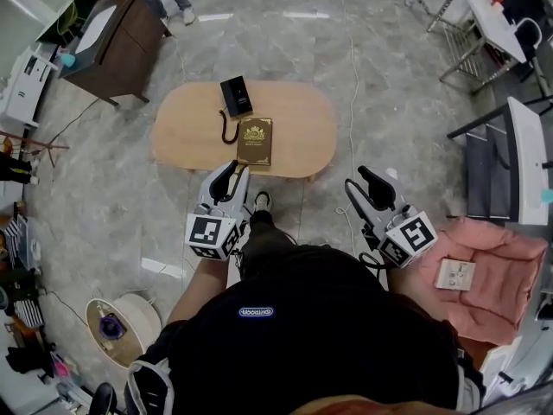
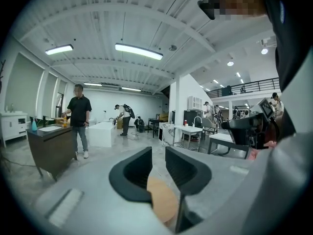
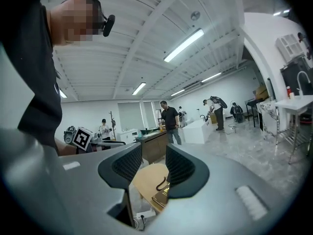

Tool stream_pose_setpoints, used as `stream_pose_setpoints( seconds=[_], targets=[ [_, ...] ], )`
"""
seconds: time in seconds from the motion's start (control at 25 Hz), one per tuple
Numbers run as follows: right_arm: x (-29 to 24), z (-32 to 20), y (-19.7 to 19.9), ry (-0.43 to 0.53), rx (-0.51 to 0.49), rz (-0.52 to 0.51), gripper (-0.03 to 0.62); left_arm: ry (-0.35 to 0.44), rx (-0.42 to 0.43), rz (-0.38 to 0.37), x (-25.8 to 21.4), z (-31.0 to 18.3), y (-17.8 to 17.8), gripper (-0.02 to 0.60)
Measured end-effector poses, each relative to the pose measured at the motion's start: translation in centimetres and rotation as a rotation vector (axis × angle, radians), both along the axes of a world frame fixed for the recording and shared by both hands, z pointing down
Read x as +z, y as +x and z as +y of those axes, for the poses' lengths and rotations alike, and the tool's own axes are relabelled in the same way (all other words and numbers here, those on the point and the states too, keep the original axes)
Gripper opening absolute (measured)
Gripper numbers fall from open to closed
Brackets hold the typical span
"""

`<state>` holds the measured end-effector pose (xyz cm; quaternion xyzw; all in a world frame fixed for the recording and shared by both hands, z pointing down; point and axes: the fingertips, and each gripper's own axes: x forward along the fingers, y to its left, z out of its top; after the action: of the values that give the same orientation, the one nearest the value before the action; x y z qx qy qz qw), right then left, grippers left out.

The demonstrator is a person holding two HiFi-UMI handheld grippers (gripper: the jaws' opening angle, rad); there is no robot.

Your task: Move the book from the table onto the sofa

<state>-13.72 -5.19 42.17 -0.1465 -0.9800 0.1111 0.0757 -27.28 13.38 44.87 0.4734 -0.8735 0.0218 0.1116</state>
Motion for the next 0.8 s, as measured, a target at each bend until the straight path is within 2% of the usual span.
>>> stream_pose_setpoints(
  seconds=[0.16,0.32,0.48,0.8],
  targets=[
    [3.0,1.4,-4.0,0.034,0.007,0.02,0.178,-0.024,0.014,-0.003,1.6,1.1,-3.6,0.089],
    [5.0,2.9,-8.6,0.068,0.024,0.04,0.175,-0.079,0.053,0.005,3.8,1.8,-6.9,0.089],
    [8.2,4.4,-12.7,0.035,0.001,0.103,0.181,-0.123,0.061,0.049,6.0,2.0,-9.8,0.089],
    [17.1,6.4,-19.2,-0.007,-0.024,0.258,0.187,-0.205,0.071,0.138,14.0,3.2,-14.1,0.089]
  ],
)
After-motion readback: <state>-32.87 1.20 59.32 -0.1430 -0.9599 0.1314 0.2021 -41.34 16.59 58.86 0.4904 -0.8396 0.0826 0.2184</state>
